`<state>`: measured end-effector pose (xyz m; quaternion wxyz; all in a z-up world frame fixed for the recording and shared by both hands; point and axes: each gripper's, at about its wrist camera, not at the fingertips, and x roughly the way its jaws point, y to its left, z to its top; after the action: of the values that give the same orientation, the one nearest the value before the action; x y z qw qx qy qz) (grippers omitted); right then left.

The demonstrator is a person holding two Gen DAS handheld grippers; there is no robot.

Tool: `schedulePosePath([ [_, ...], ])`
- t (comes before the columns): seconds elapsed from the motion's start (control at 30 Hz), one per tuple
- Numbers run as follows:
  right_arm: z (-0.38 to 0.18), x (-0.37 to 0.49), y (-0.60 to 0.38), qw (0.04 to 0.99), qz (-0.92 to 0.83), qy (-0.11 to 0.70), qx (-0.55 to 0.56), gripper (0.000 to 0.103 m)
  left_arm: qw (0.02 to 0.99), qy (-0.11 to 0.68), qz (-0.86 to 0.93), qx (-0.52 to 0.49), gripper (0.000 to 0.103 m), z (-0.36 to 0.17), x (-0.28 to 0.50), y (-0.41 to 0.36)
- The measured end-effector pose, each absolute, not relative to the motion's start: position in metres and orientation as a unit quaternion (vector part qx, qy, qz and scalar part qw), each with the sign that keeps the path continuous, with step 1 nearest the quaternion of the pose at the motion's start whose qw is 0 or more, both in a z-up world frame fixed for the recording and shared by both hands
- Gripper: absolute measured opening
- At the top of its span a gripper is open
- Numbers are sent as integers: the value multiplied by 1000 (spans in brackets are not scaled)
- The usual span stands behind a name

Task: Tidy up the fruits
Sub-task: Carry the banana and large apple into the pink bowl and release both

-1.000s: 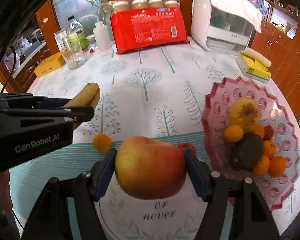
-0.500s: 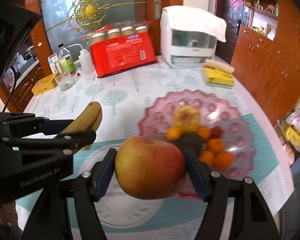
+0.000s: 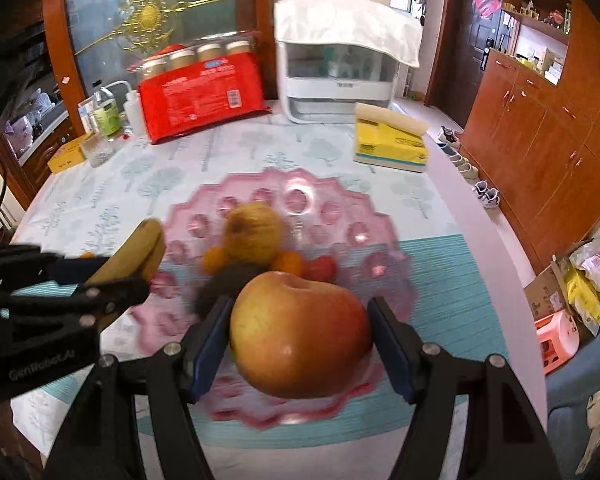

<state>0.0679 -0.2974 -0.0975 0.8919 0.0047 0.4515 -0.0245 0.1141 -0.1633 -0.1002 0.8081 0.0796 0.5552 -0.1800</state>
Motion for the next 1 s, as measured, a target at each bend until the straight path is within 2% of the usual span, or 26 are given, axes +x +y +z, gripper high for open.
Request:
schedulePosePath([
  [0.3,-120,107,-331,886,-5,464,-11,69,795,575,-168,95,34,-138,123,-209],
  [0.77,-154,143,-325,860,29,510,-11,69,816,530,-176,150,35,-137,122,-233],
  [0.8,-157,144,-327,856,32,516,-5,69,817,528,-176,152,40,-137,122,-233],
  [0.9,-163,148,-332,847,39,529,17,69,822,523,-166,150,64,-135,122,-228],
  [1.0,-165,148,-337,843,39,535,35,69,826,521,-165,137,74,-130,120,-221],
])
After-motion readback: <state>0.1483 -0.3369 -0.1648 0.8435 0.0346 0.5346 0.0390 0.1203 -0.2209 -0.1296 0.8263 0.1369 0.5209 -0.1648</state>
